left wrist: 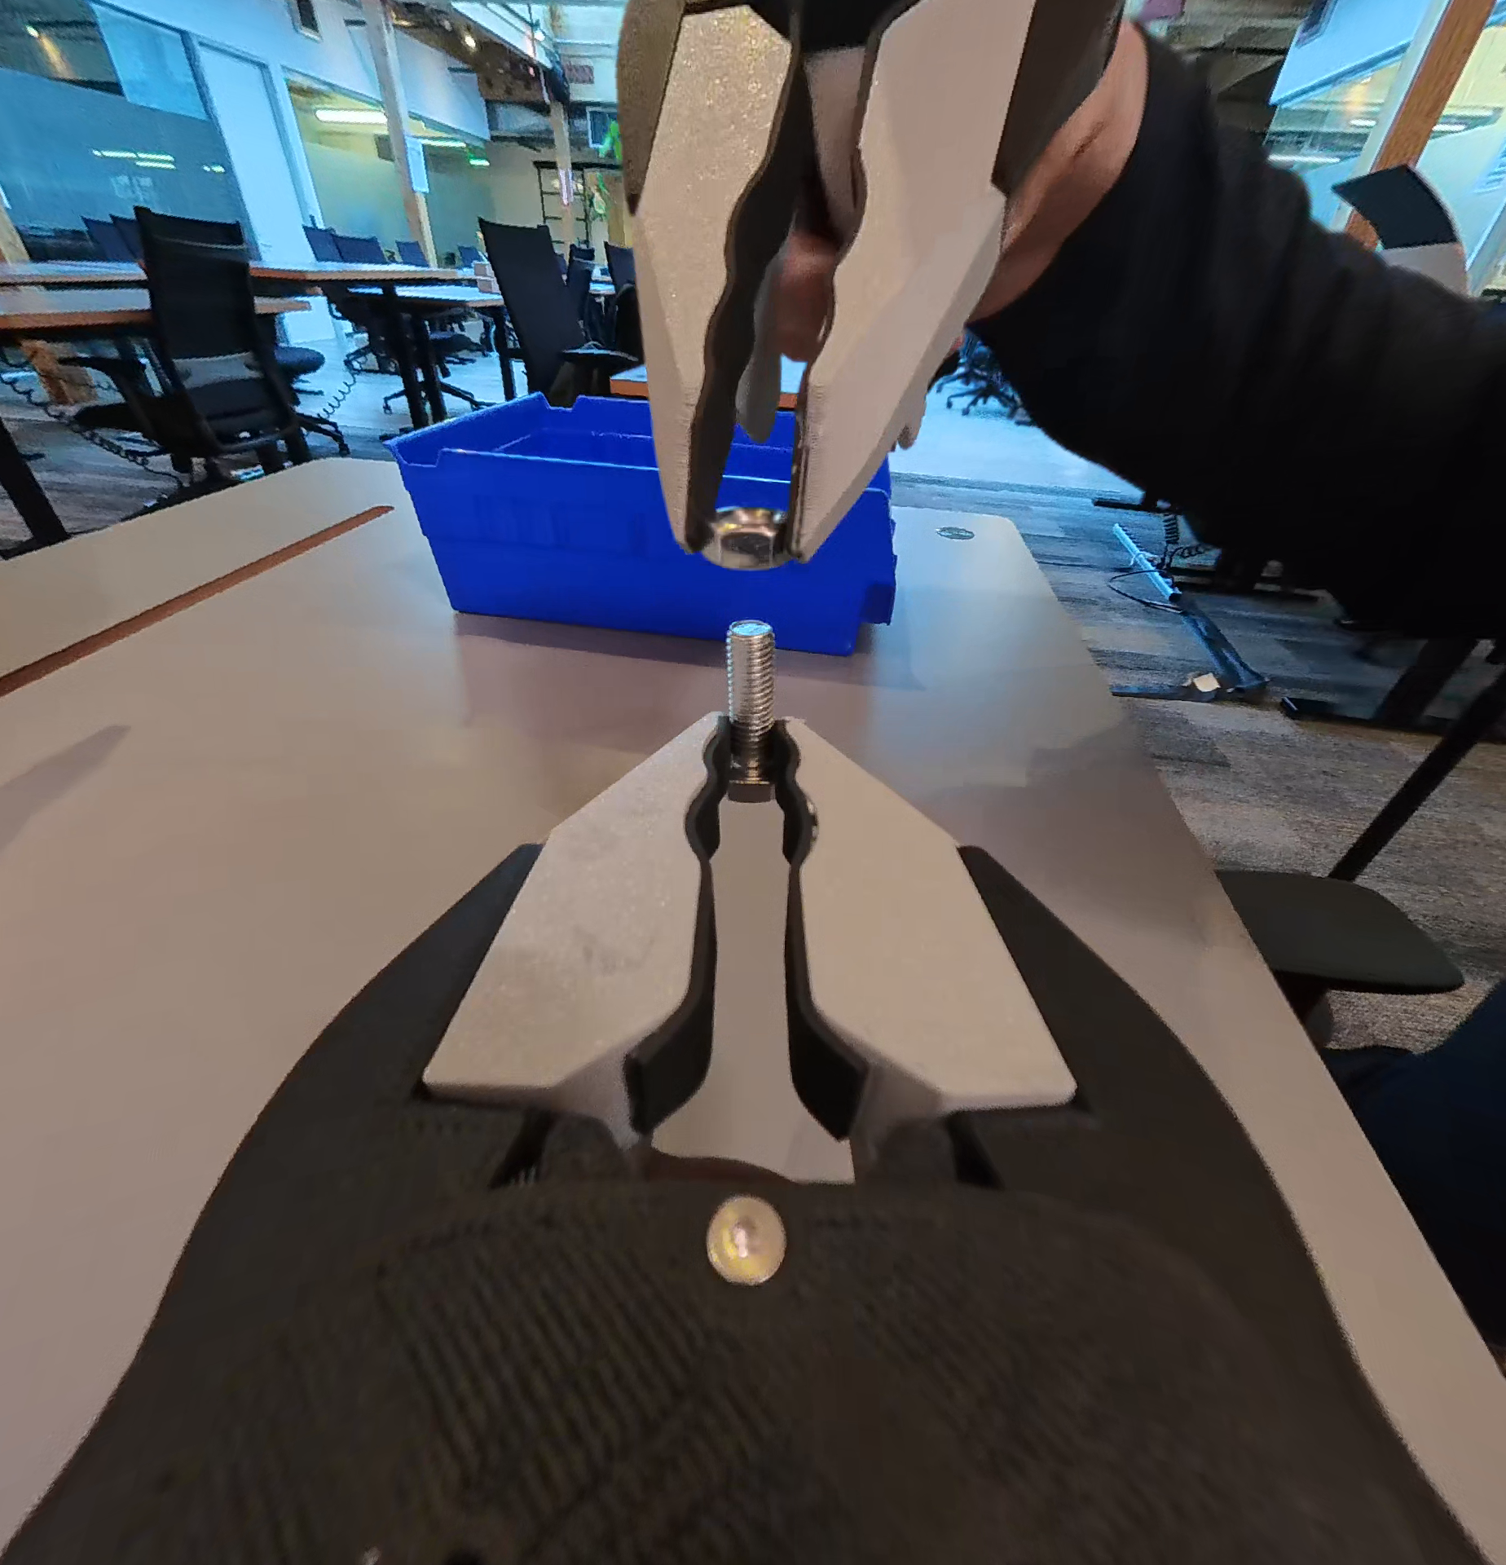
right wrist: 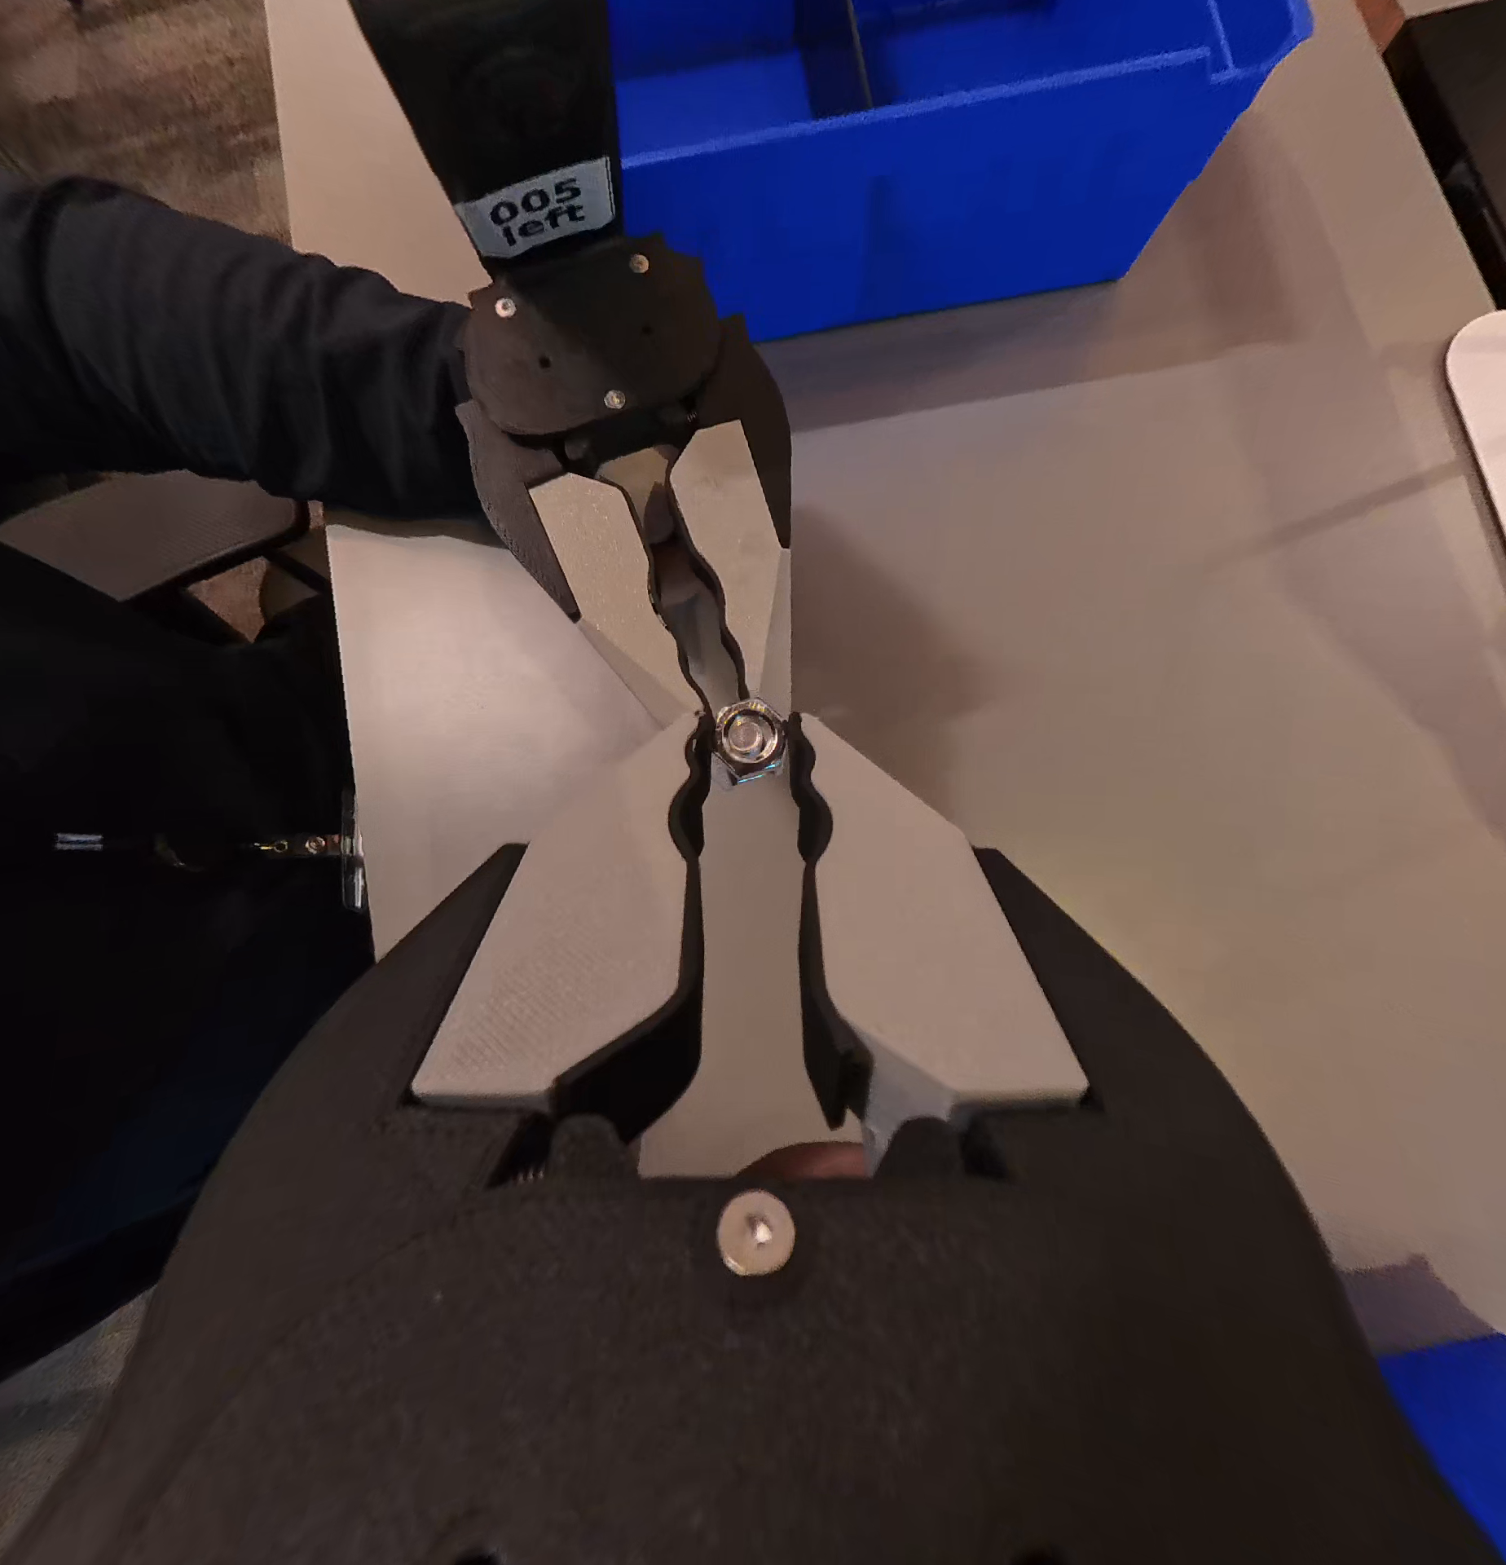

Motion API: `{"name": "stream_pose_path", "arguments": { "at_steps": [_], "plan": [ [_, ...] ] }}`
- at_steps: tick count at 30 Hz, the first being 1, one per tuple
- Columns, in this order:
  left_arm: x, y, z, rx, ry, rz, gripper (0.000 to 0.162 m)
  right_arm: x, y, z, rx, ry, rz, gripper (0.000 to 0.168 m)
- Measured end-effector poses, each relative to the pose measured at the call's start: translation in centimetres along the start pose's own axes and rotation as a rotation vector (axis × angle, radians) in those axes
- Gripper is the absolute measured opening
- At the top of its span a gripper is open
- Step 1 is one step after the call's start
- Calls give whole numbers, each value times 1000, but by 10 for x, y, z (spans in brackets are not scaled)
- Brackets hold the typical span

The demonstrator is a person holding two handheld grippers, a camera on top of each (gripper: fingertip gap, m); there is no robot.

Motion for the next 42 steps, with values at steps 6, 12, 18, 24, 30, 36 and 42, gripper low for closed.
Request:
{"name": "stream_pose_path", "arguments": {
  "at_steps": [6,12,18,24,30,36,42],
  "plan": [
    [-2,-5,2,-21,-18,-17,7,4,-6,-7,62,4,7,15],
    [-3,-6,2,-10,-41,-37,7,4,-11,-11,107,1,7,15],
    [-2,-7,3,-20,-60,-39,7,2,-12,-11,83,-2,-11,15],
    [-1,-6,3,-4,-78,-27,7,0,-6,-13,50,4,-29,15],
    [-1,-6,2,-1,-84,-21,7,-3,-3,-13,24,-7,-47,15],
    [0,-6,3,-1,-88,-8,7,-4,1,-15,0,-17,-62,16],
    [1,-6,4,-9,-86,1,7,-4,4,-16,-11,-16,-66,16]
  ]
}}
Point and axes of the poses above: each gripper's, where its closed fingertips meet, z back along the fingers, y out of its underside, x = y × z across the jaws, the point moved 10 cm from there along z, back along the fingers, and after that the axes turned 10 degrees about y, right-handed, at the moved point
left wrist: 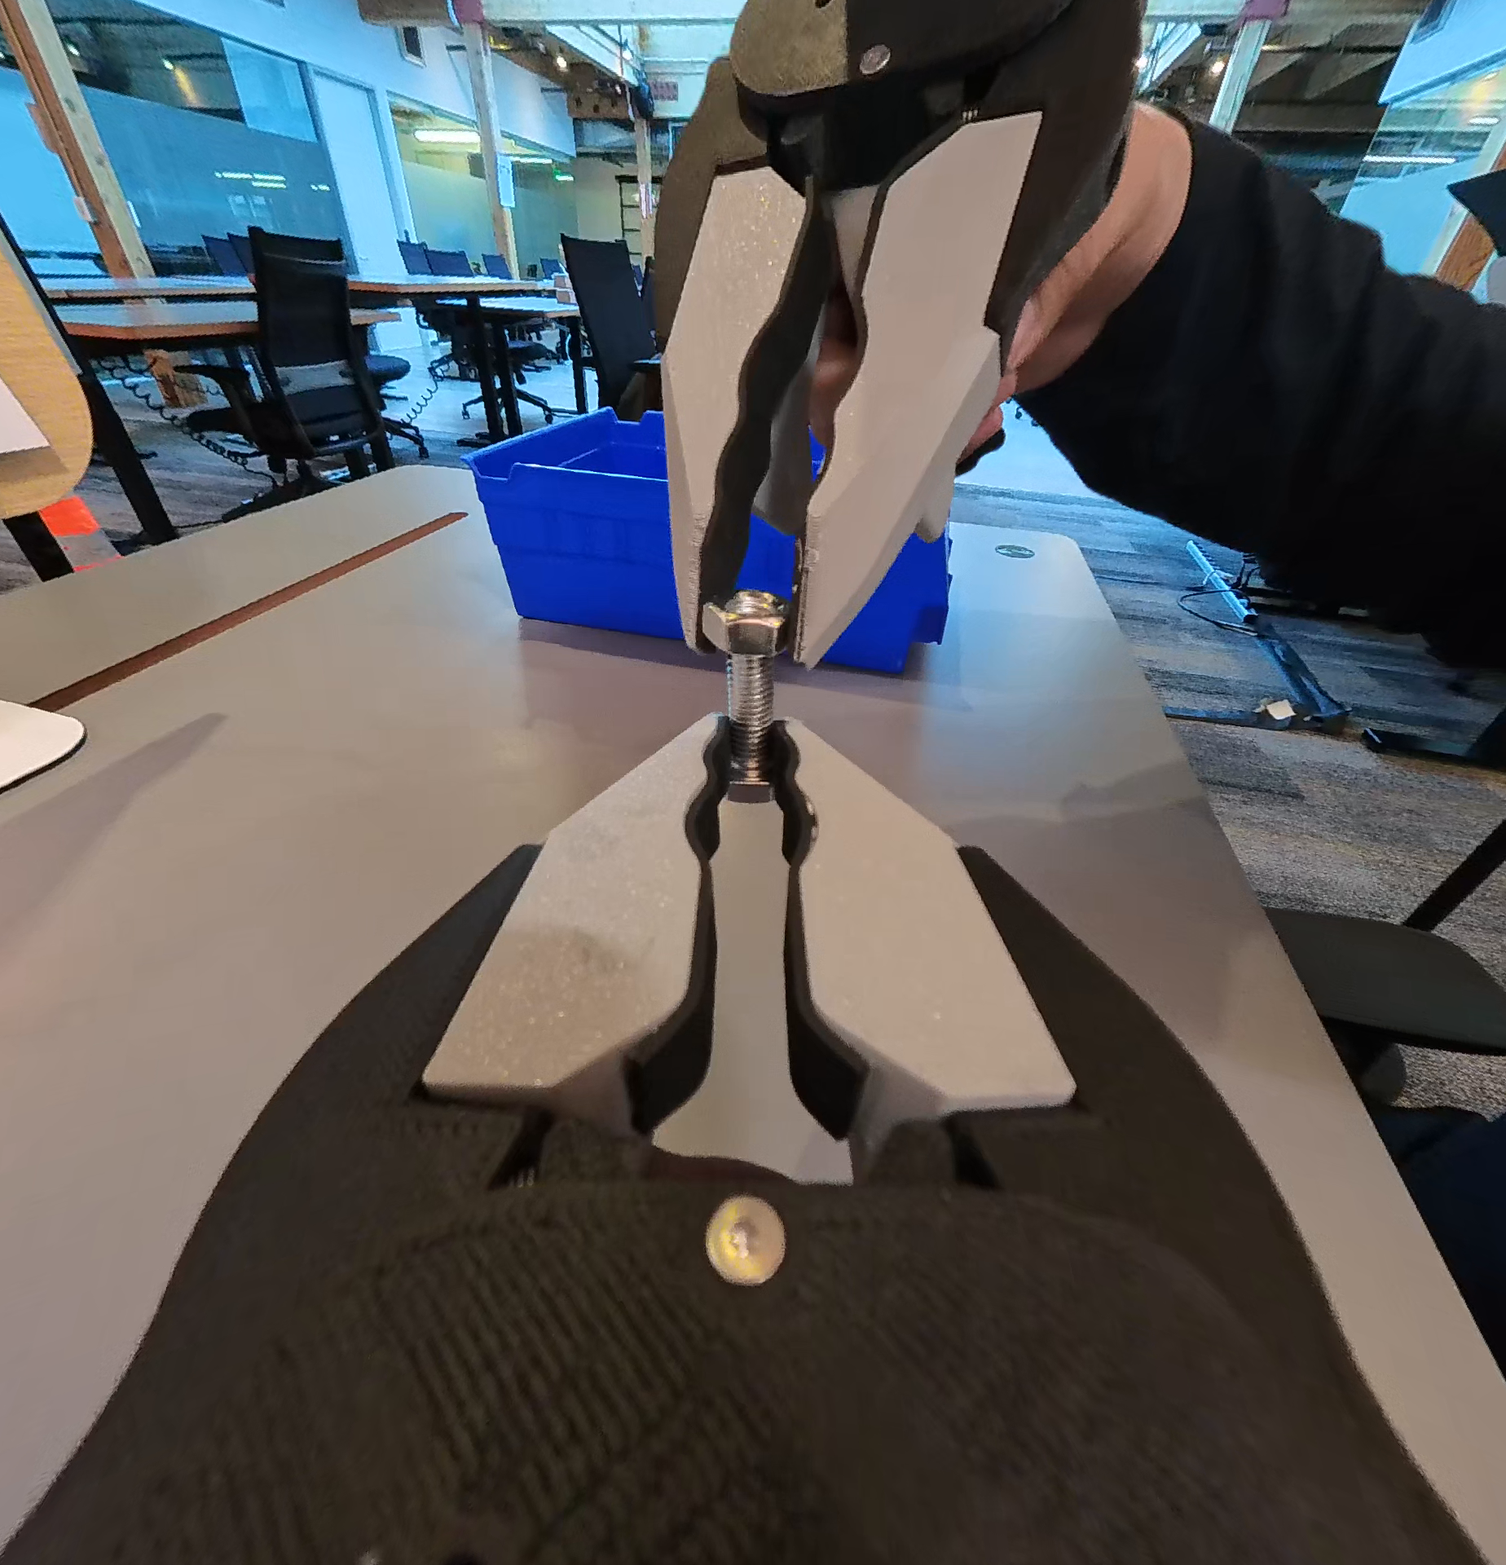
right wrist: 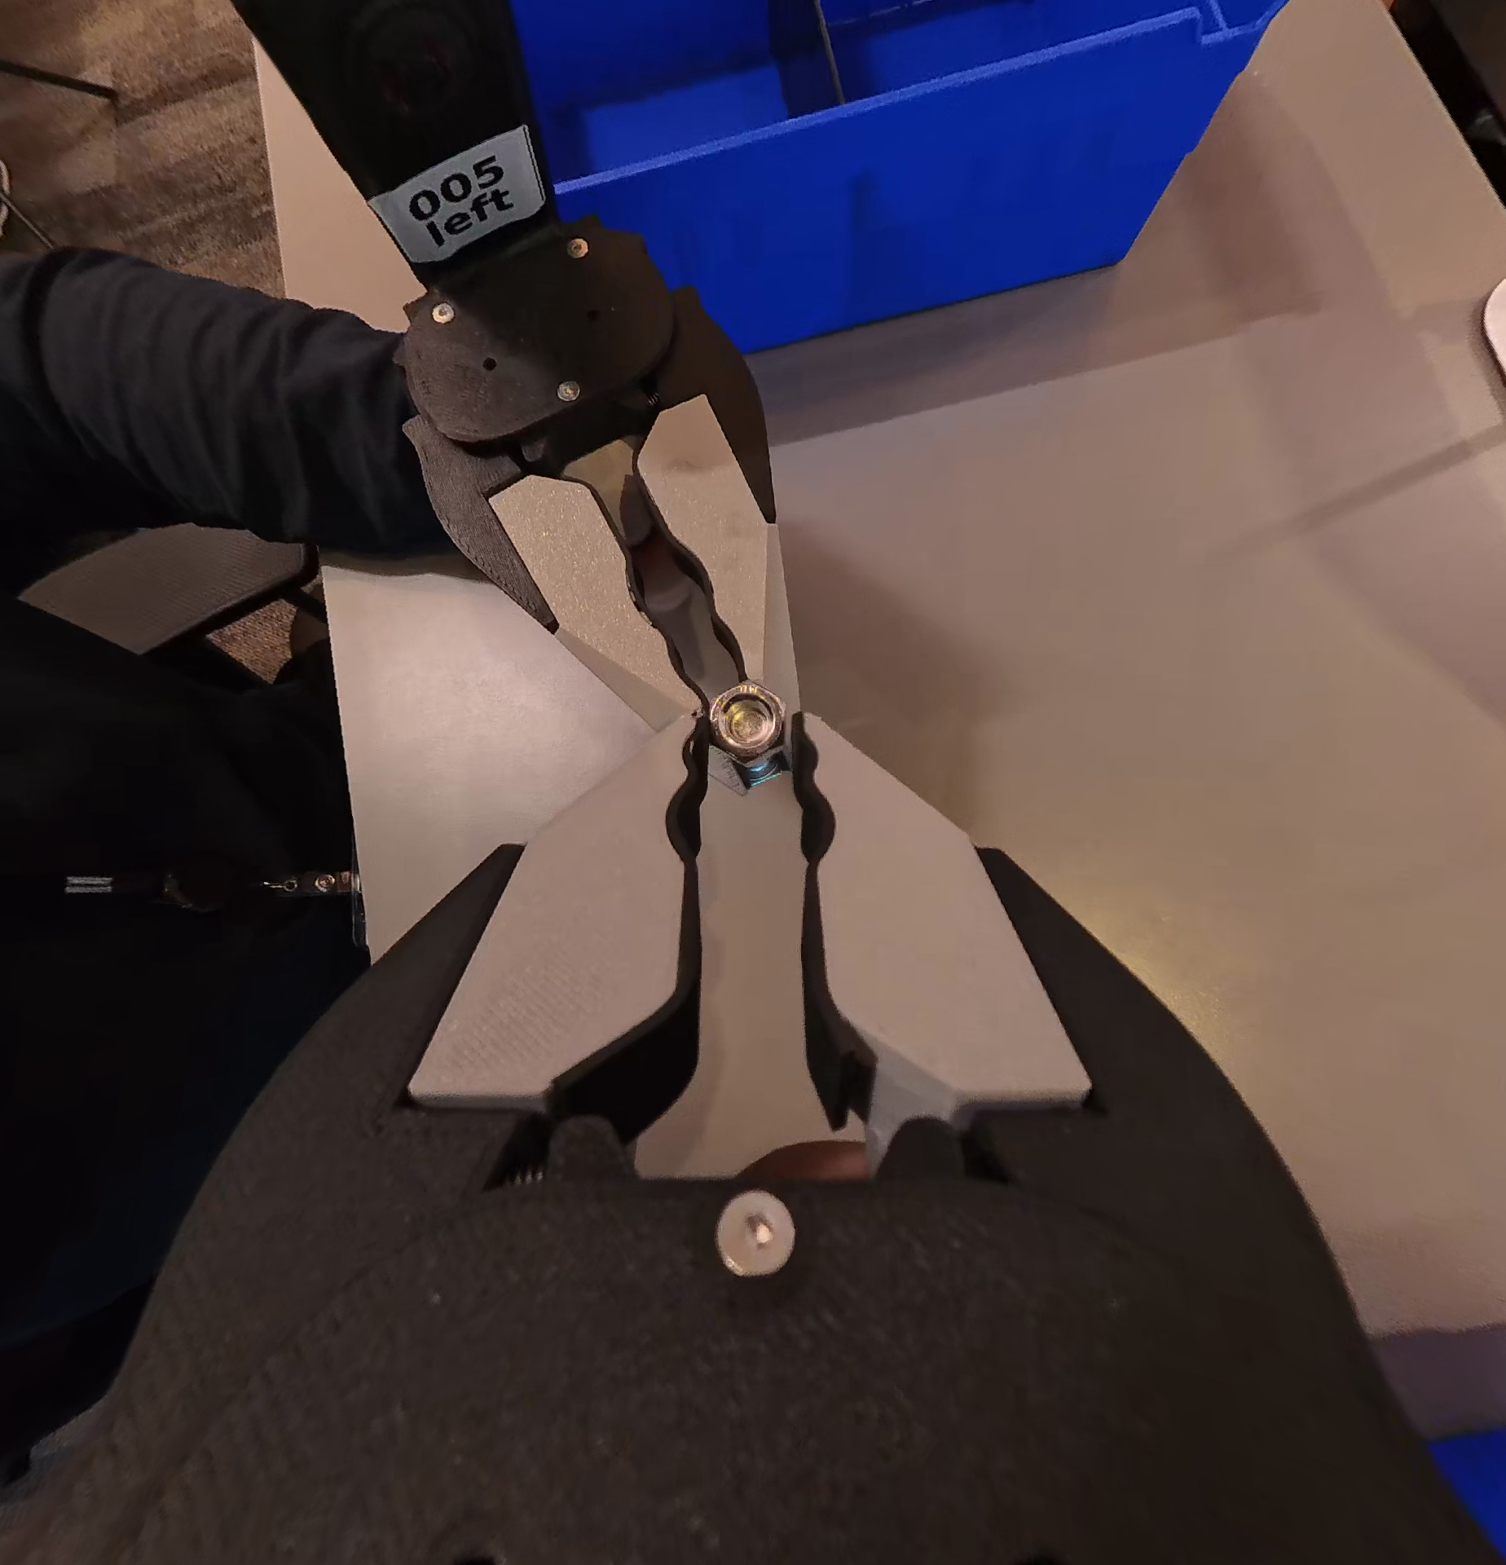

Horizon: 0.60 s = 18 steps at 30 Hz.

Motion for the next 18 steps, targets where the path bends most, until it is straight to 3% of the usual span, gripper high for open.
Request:
{"name": "stream_pose_path", "arguments": {
  "at_steps": [7,18],
  "plan": [
    [1,0,0,-1,1,7,7,-2,5,9,-63,9,-18,28],
    [-1,-1,0,-14,16,7,7,5,29,13,-419,-36,-35,53]
  ]
}}
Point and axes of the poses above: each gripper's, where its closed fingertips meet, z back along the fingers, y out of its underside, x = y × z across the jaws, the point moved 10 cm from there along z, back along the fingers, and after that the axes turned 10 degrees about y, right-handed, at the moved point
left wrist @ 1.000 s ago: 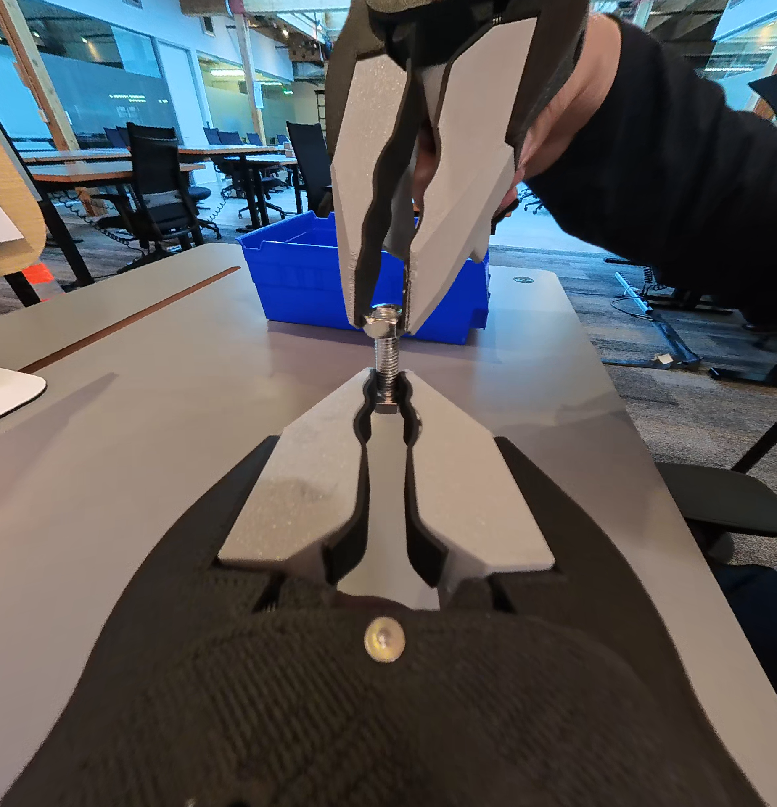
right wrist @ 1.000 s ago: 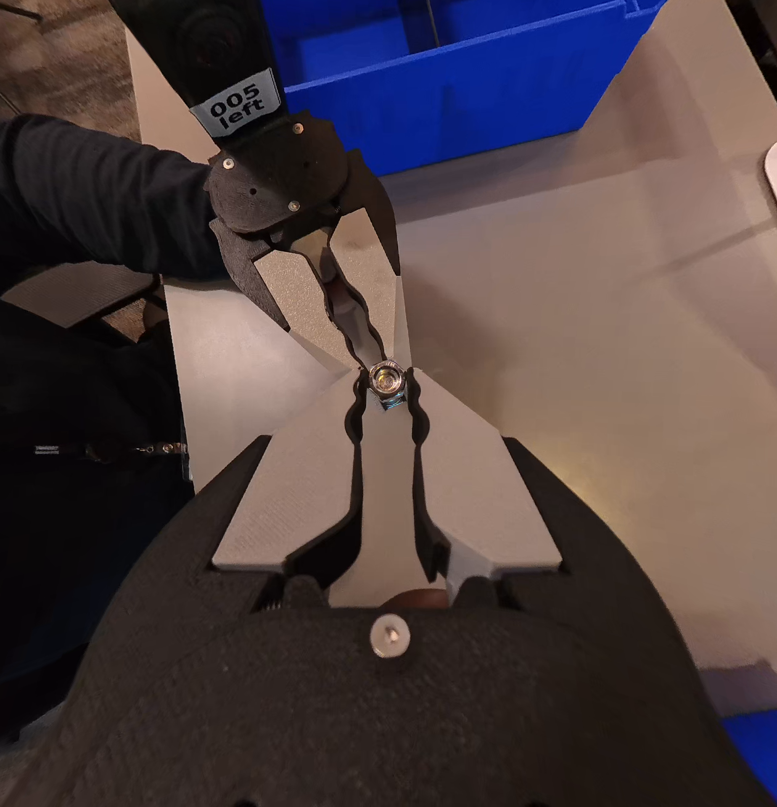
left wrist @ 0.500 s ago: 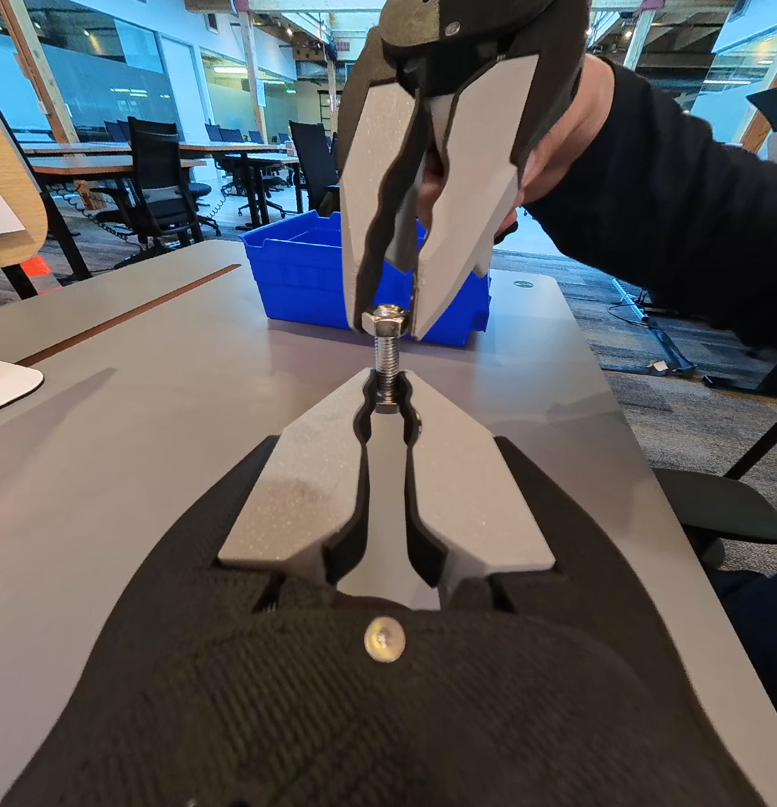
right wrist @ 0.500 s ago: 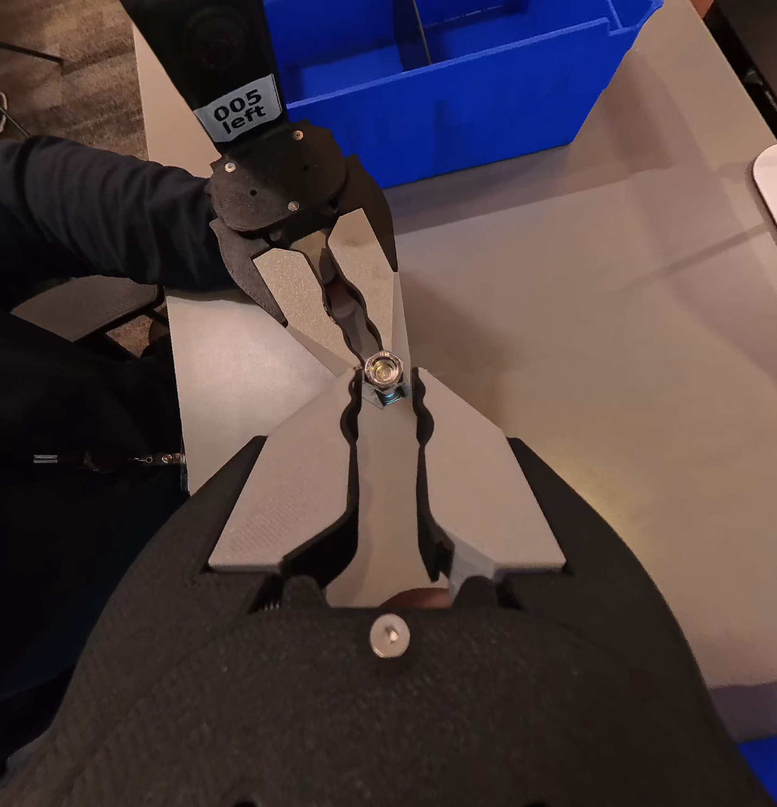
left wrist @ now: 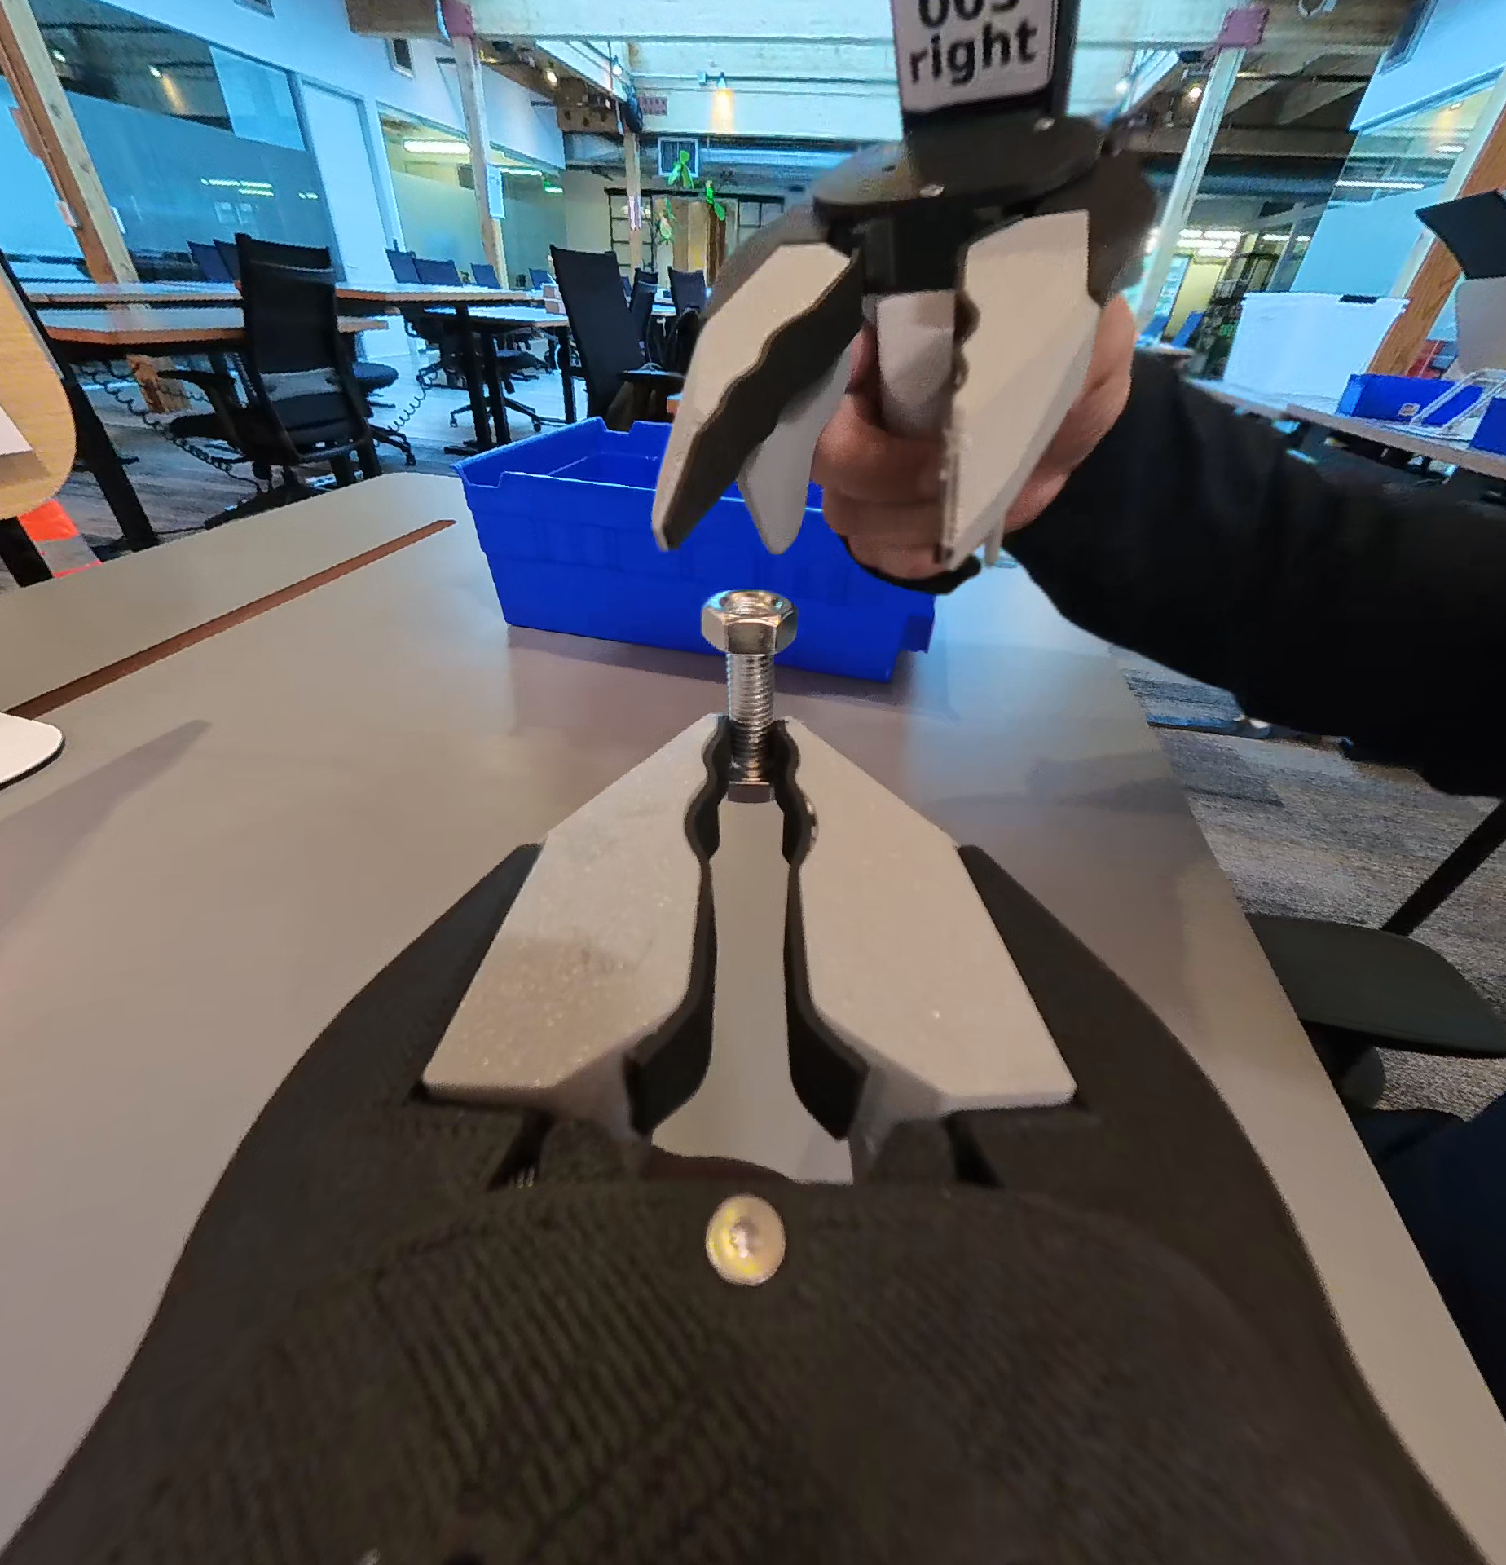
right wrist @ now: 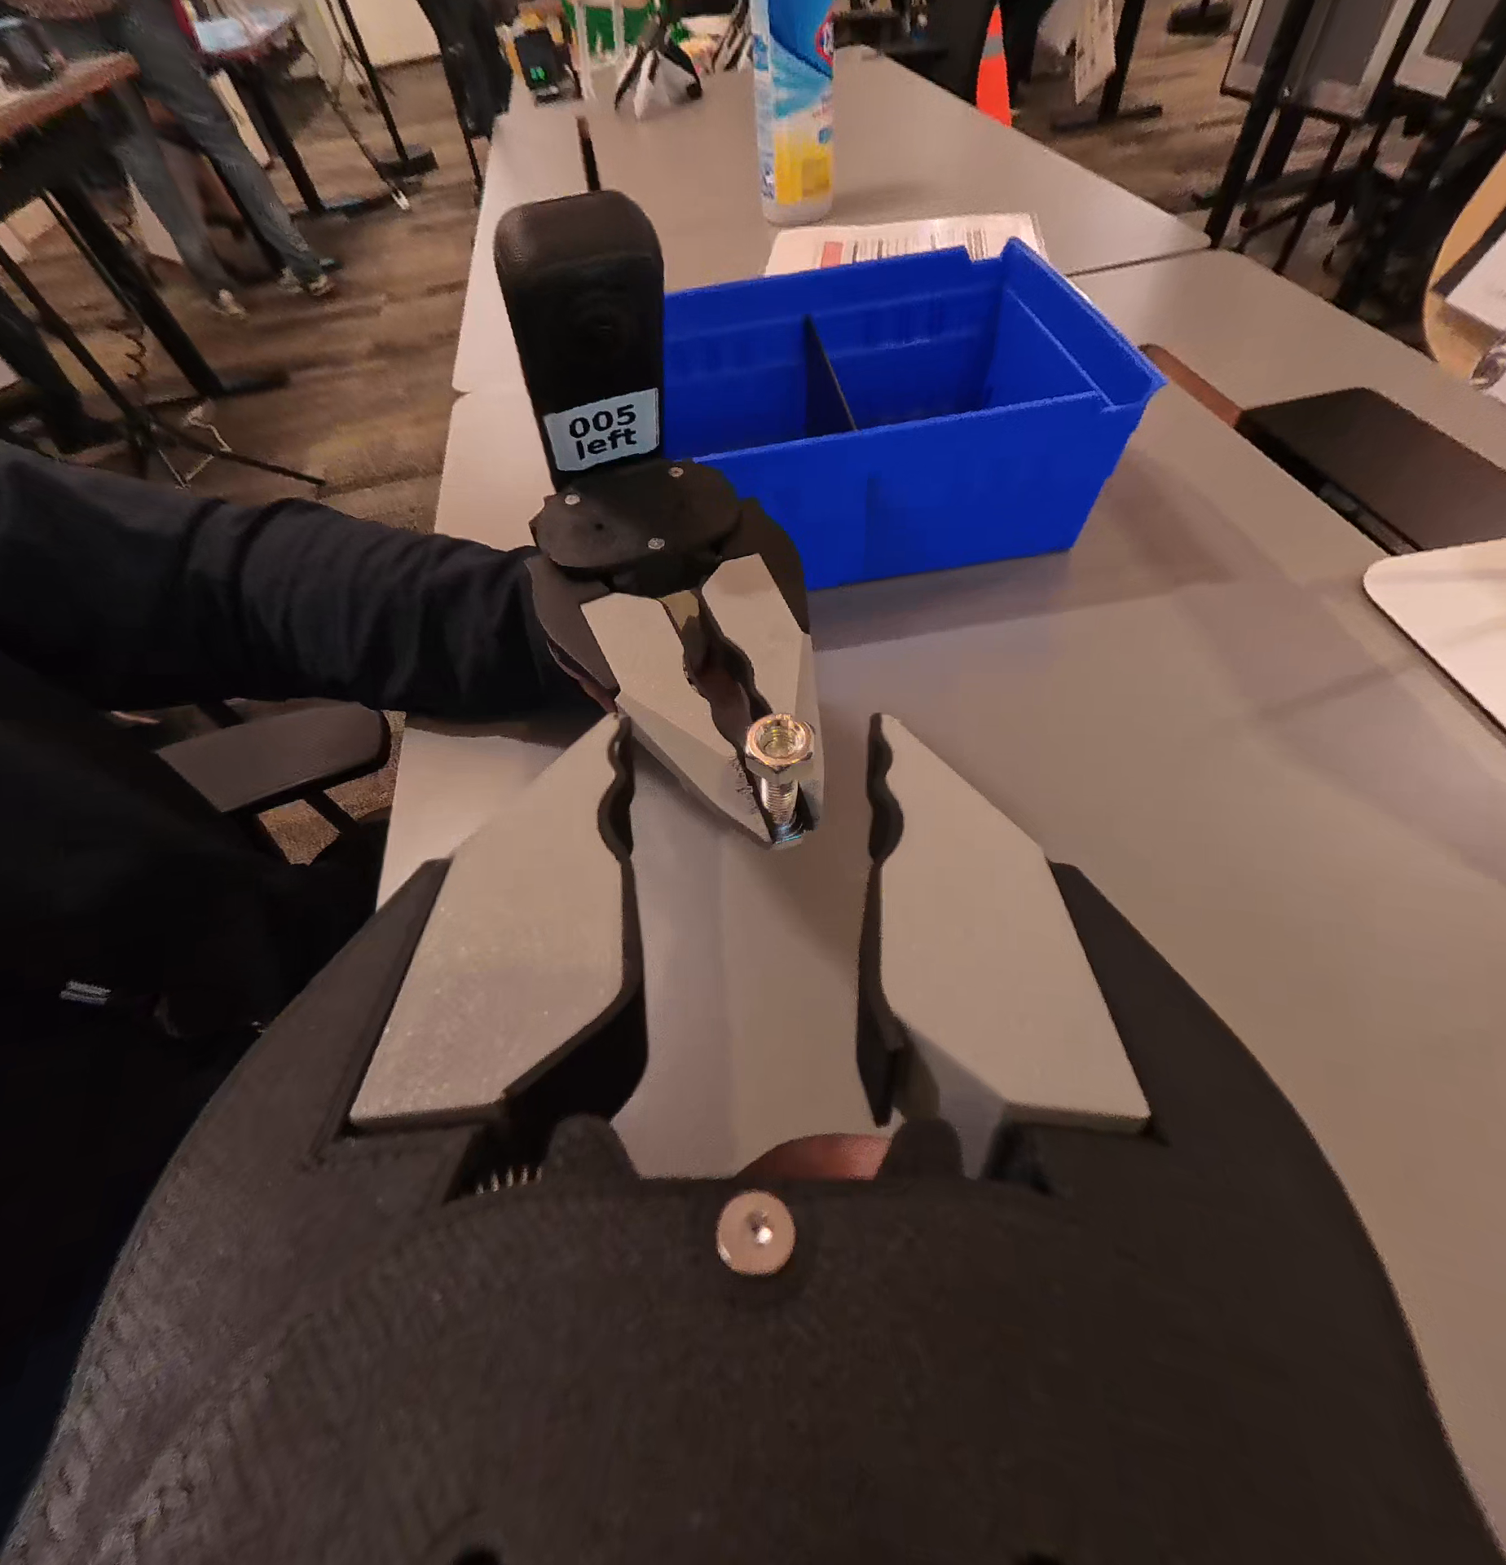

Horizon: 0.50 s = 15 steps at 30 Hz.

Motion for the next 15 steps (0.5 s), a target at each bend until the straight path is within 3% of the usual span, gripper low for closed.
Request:
{"name": "stream_pose_path", "arguments": {
  "at_steps": [3,15],
  "plan": [
    [-3,-1,-1,-9,21,-6,7,4,5,-5,-57,-17,22,59],
    [-8,-7,0,-42,63,-2,7,15,11,-24,-200,-110,45,57]
  ]
}}
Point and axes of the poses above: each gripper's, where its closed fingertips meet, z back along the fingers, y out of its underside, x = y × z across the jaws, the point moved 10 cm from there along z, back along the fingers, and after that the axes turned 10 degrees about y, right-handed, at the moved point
